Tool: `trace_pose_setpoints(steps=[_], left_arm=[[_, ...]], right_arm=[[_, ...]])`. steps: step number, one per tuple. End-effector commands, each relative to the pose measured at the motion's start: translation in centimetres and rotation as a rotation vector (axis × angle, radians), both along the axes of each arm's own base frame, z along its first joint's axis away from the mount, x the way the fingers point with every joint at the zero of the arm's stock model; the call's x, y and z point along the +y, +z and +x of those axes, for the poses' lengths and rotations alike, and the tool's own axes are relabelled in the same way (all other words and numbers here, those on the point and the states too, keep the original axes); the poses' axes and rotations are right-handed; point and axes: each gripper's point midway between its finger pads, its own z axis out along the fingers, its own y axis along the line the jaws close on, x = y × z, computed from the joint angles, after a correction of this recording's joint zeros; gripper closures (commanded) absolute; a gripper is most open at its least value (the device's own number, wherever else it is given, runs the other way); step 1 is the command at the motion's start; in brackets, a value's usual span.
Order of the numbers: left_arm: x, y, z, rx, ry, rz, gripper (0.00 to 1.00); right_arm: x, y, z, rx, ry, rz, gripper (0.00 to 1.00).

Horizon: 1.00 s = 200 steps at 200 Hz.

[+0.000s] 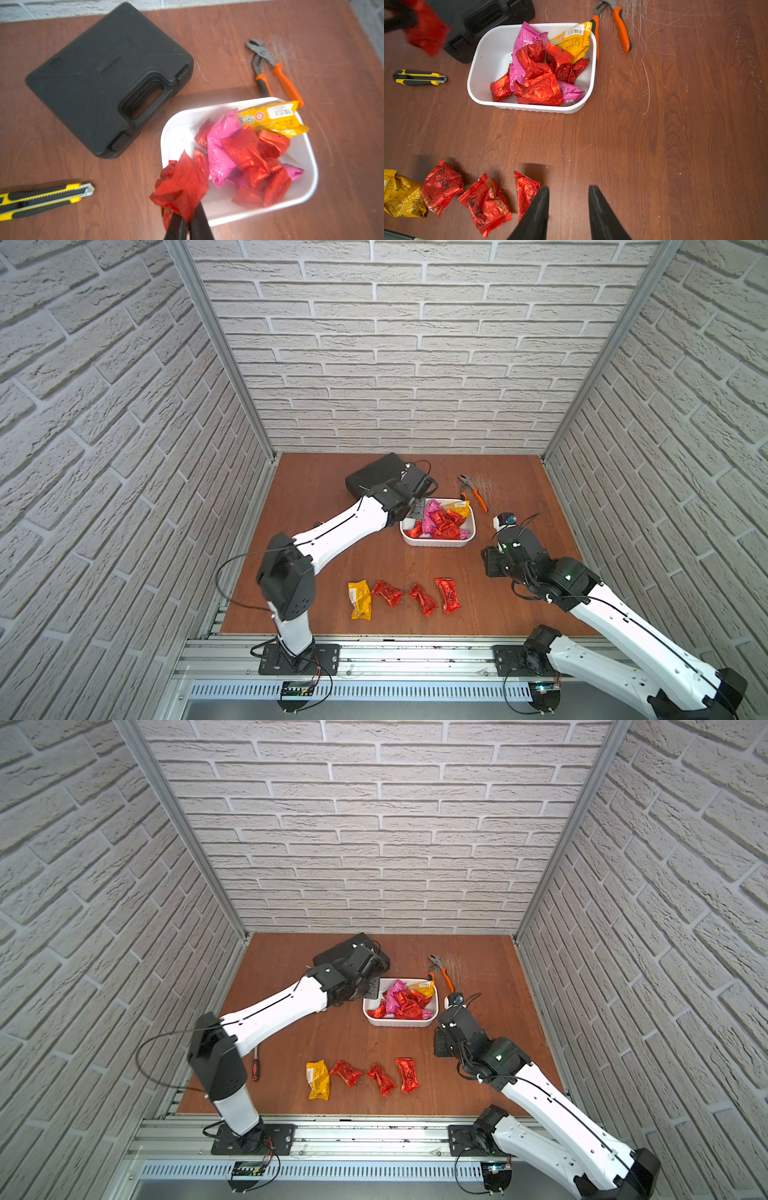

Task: Take the tea bags out of the storage box
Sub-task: Pick up the tea bag from the storage box, then place the tea bag at the center of the board.

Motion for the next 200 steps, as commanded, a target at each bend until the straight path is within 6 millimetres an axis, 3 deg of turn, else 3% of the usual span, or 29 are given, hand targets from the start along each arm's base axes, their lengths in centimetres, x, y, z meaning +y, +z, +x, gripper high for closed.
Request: trace_pose_setpoints(steps=[1, 28, 68, 118, 171, 200], left_arm=[[5.4, -2.8, -3.3, 0.084, 0.168, 0.048, 1.0], [9.0, -5.9, -6.8, 0.169, 0.263, 0.055, 1.0], [11.6, -9.4, -7.3, 0.221, 0.38, 0.063, 1.0], [11.4, -13.1, -8.0, 0.325, 0.424, 0.073, 1.0], [11.3, -14.8, -8.6, 0.381, 0.466, 0.062, 1.0], [11.8, -15.0, -9.3, 0.395, 0.5, 0.06, 0.94]], right_arm=[[0.9, -0.1, 0.6, -0.018, -0.01, 0.065, 0.63], [1.4, -1.4, 0.5, 0.018, -0.006, 0.079, 0.63], [1.9, -2.3, 0.4, 0.068, -0.005, 0.092, 0.63], [1.1, -1.7, -0.2, 0.052, -0.033, 0.097, 0.64], [-0.3, -1.2, -1.3, 0.037, -0.069, 0.086, 0.64], [-0.8, -1.0, -1.5, 0.021, -0.082, 0.085, 0.64]])
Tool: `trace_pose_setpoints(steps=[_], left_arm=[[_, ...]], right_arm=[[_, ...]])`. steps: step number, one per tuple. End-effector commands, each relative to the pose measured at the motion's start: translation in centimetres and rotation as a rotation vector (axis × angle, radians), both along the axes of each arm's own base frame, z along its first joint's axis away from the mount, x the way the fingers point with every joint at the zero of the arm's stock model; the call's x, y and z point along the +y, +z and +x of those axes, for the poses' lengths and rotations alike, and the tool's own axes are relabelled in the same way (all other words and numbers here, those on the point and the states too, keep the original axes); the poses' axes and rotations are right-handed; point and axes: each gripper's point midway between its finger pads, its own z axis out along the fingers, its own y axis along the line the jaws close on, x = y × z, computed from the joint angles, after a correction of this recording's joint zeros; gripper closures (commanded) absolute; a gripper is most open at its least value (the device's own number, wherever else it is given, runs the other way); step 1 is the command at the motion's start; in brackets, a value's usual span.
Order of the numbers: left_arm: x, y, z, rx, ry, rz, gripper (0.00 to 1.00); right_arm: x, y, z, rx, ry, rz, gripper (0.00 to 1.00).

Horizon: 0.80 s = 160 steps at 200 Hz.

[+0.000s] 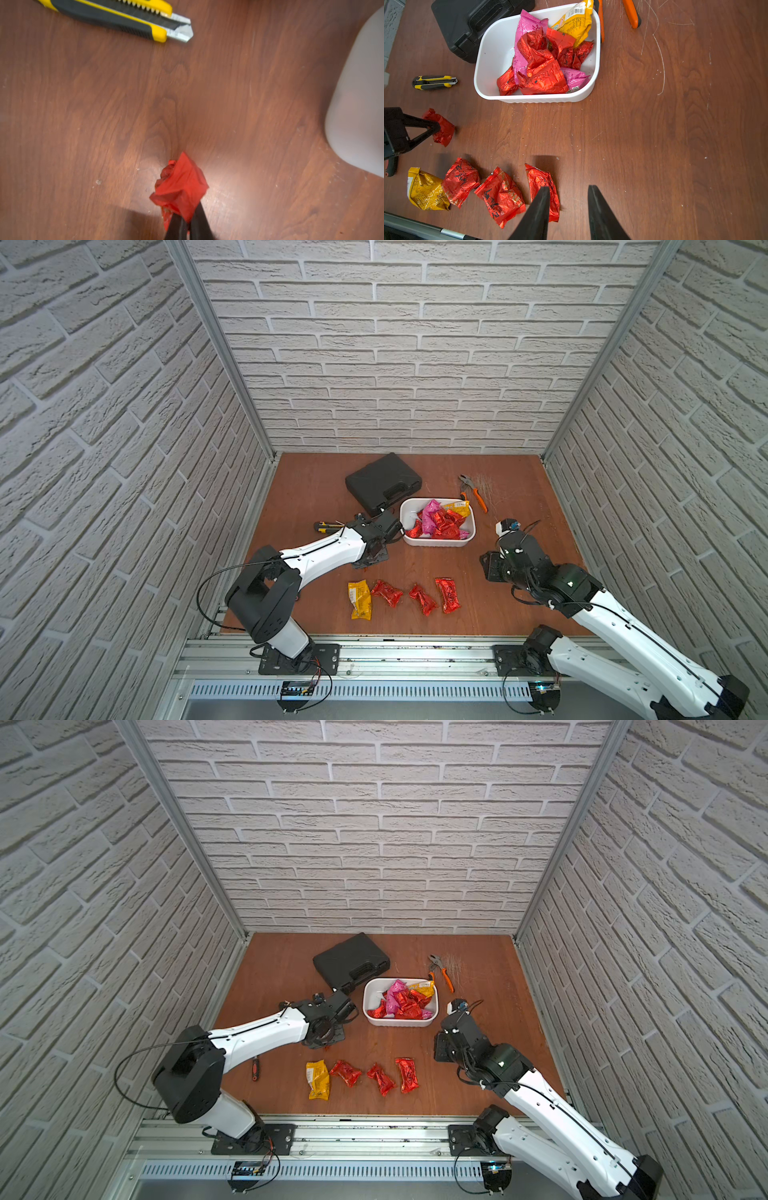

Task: Take the tea bags out of the storage box
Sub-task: Place the tea bag at the center of the board.

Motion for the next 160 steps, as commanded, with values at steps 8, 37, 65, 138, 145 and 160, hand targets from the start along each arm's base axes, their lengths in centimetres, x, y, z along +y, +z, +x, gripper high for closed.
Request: trace_pose_setpoints(steps=[8, 37, 65, 138, 145, 160], left_arm=[[0.7, -0.5, -0.7, 0.018, 0.055, -0.011, 0.92], [0.5, 0.9, 0.2, -0.034, 0.036, -0.017, 0.63], [0.7, 4.6, 1.7, -0.178, 0.031, -0.031, 0.41], [0.9, 12.9, 5.6, -0.505, -0.048, -0.176, 0.3], [0.8, 13.1, 5.9, -0.512, -0.058, -0.196, 0.3], [0.3, 13.0, 6.5, -0.512, -0.076, -0.261, 0.3]], right_arm=[[-1.0, -0.1, -0.2, -0.015, -0.04, -0.011, 0.63], [-1.1, 0.3, 0.0, -0.036, -0.05, -0.005, 0.53], [-0.6, 0.9, 0.8, -0.069, -0.028, -0.008, 0.49], [4.7, 2.1, 6.0, -0.014, 0.141, -0.071, 0.5], [5.3, 2.2, 6.6, -0.003, 0.157, -0.084, 0.5], [6.2, 2.1, 7.9, 0.029, 0.181, -0.119, 0.5]])
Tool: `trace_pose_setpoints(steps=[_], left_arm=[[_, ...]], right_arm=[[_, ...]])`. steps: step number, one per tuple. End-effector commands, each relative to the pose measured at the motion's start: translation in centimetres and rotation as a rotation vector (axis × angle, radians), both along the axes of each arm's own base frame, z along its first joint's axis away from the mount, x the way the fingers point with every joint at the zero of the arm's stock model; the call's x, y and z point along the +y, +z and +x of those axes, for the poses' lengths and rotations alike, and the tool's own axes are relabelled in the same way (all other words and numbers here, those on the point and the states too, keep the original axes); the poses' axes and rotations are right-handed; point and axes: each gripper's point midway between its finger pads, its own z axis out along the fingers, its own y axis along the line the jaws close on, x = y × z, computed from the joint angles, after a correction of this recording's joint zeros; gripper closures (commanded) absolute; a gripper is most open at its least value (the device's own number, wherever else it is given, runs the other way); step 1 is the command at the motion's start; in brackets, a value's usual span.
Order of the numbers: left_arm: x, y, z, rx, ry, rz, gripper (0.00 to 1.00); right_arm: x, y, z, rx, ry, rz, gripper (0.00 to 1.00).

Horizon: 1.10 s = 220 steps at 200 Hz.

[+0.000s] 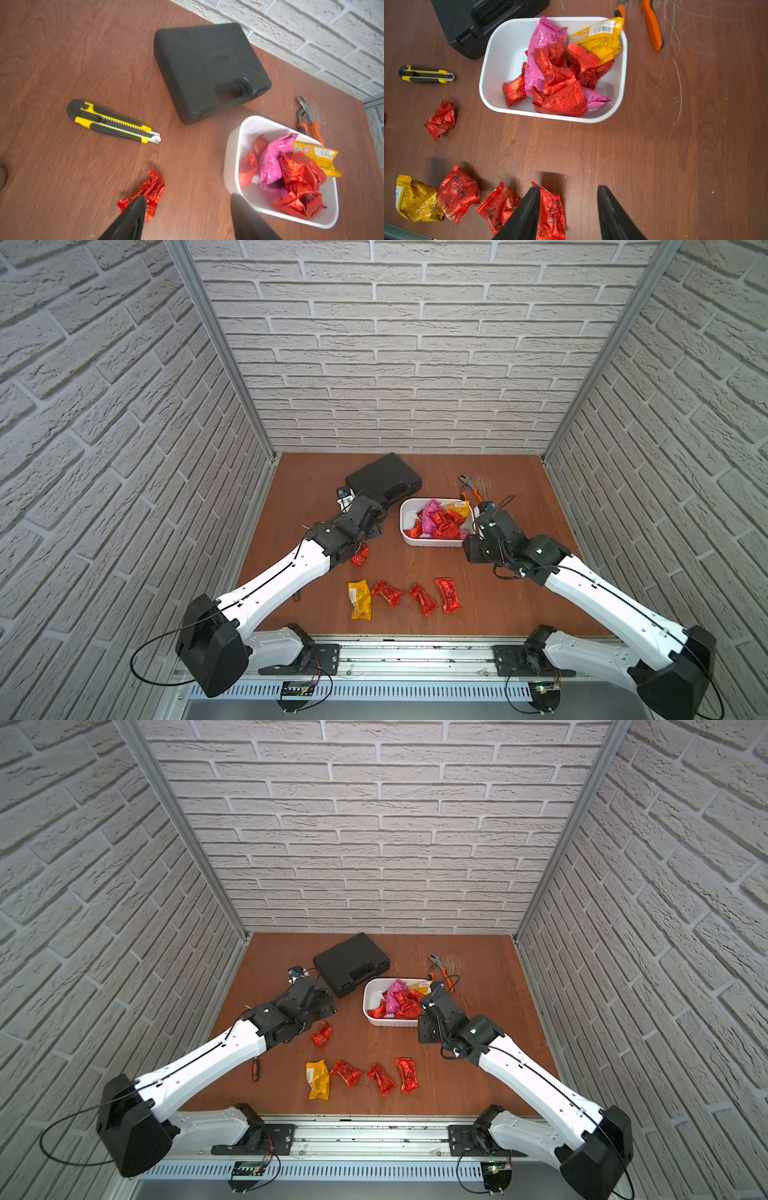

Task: Take the tea bags out of the storage box
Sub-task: Place the tea bag at the center of the board, then pick up the tea bag from the storage box.

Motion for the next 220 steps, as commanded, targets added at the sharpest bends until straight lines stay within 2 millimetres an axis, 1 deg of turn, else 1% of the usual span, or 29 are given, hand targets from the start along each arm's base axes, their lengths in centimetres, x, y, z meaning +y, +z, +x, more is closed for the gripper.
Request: trace_pose_setpoints(steps=[1, 12, 46, 79, 89, 114, 128, 143, 157, 185, 203, 220], left_arm=[[-0.9, 0.2, 1.3, -0.043, -0.072, -0.055, 0.3], [-1.1, -0.1, 1.6, -0.039, -0.085, -0.087, 0.3], [-1.7, -0.3, 2.5, -0.051, -0.12, -0.143, 0.3], [-3.4, -0.4, 3.3, -0.075, -0.205, -0.167, 0.3], [-3.8, -0.5, 3.4, -0.076, -0.224, -0.174, 0.3], [-4.4, -0.8, 3.7, -0.078, -0.251, -0.191, 0.3], [-4.5, -0.9, 3.9, -0.077, -0.253, -0.197, 0.3], [-4.4, -1.1, 4.1, -0.071, -0.249, -0.201, 0.3], [-4.4, -1.3, 4.1, -0.064, -0.249, -0.203, 0.3], [-4.1, -1.5, 4.2, -0.054, -0.24, -0.206, 0.3], [-3.8, -1.6, 4.2, -0.046, -0.228, -0.209, 0.31], [-3.5, -1.7, 4.1, -0.039, -0.221, -0.214, 0.31]], right_arm=[[2.0, 1.0, 2.5, -0.014, 0.072, -0.021, 0.5], [2.2, 0.7, 3.5, 0.017, 0.069, -0.063, 0.5], [2.4, -1.2, 6.2, 0.132, 0.057, -0.181, 0.49], [3.5, -2.1, 9.1, 0.16, 0.106, -0.195, 0.49], [3.4, -2.2, 10.0, 0.161, 0.113, -0.203, 0.49], [3.2, -3.2, 11.6, 0.193, 0.144, -0.217, 0.52], [3.0, -3.9, 12.3, 0.216, 0.156, -0.236, 0.54], [3.3, -4.4, 12.7, 0.23, 0.173, -0.225, 0.57], [3.8, -4.8, 12.9, 0.244, 0.189, -0.208, 0.59], [4.0, -5.8, 13.0, 0.265, 0.205, -0.211, 0.59], [3.4, -6.3, 13.4, 0.277, 0.206, -0.264, 0.62], [3.1, -6.3, 13.6, 0.279, 0.217, -0.292, 0.65]])
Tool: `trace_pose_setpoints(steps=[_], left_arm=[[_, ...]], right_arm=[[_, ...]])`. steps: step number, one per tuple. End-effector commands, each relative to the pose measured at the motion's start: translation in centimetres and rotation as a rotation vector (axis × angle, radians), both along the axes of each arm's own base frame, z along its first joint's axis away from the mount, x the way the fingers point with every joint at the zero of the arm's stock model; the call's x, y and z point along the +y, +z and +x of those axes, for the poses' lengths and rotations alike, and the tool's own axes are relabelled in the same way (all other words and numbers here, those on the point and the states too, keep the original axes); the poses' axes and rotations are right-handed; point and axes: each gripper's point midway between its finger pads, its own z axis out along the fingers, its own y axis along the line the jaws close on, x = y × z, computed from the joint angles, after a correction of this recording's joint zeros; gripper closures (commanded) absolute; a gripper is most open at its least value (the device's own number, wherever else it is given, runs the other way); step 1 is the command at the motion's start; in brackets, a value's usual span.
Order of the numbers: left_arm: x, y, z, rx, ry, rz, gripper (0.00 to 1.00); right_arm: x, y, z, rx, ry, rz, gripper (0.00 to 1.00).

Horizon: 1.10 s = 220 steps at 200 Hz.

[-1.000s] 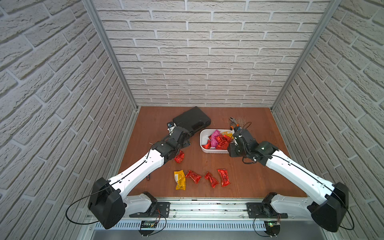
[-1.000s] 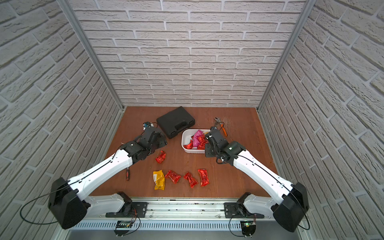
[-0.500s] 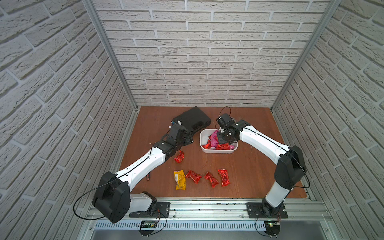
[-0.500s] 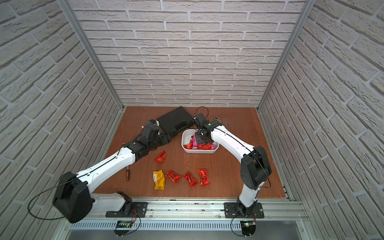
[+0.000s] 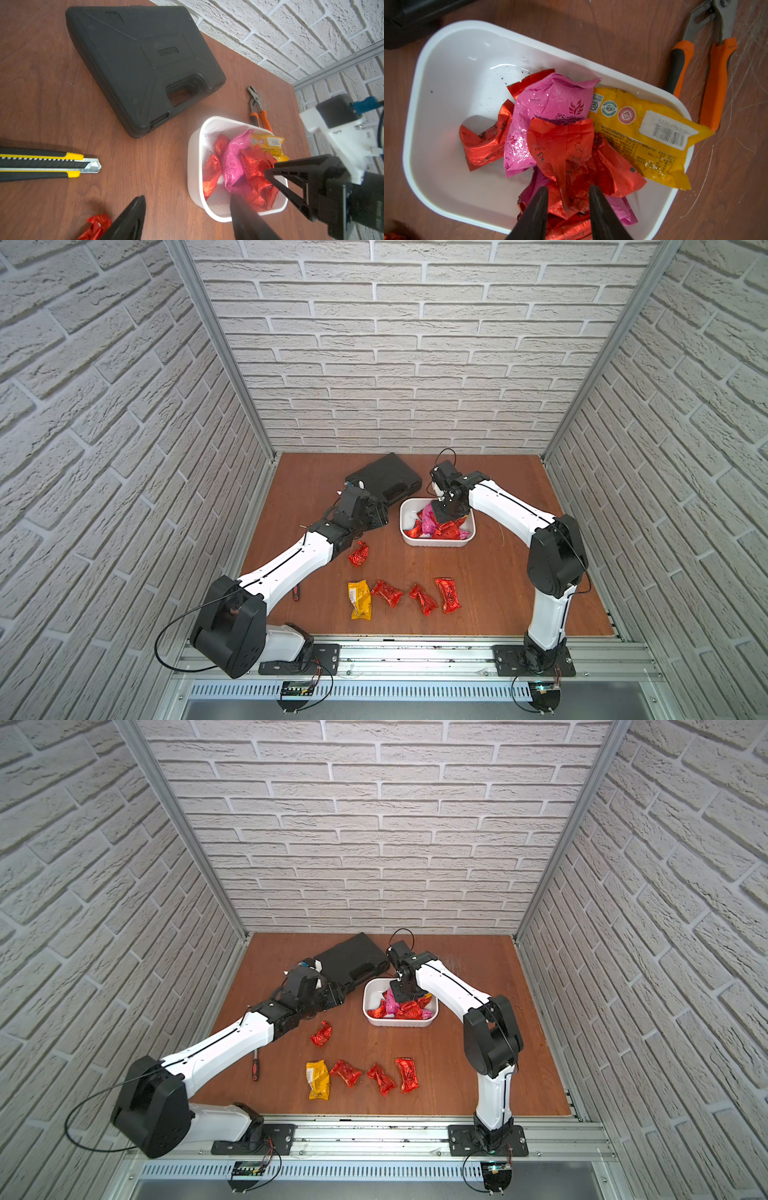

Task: Take the tea bags out of the storage box
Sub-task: Pick up the tea bag from the storage box.

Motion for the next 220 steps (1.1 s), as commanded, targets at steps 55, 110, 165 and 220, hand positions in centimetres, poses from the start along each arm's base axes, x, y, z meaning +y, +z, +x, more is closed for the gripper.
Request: trace_pose_setpoints(steps=[55, 110, 165, 220], left_arm=[[1.5, 0.1, 0.1, 0.006, 0.049, -0.009, 0.32], [2.4, 0.4, -0.3, -0.005, 0.075, -0.003, 0.32], [2.8, 0.5, -0.4, -0.008, 0.094, -0.001, 0.33], [4.1, 0.3, -0.7, -0.015, 0.164, -0.013, 0.33]], right_arm=[[0.1, 0.3, 1.1, -0.021, 0.053, -0.012, 0.74], [0.2, -0.7, 0.8, 0.0, 0.066, -0.013, 0.77], [0.8, 1.0, 0.5, -0.024, 0.079, 0.045, 0.98], [1.3, 7.1, -0.4, -0.175, 0.095, 0.142, 0.98]])
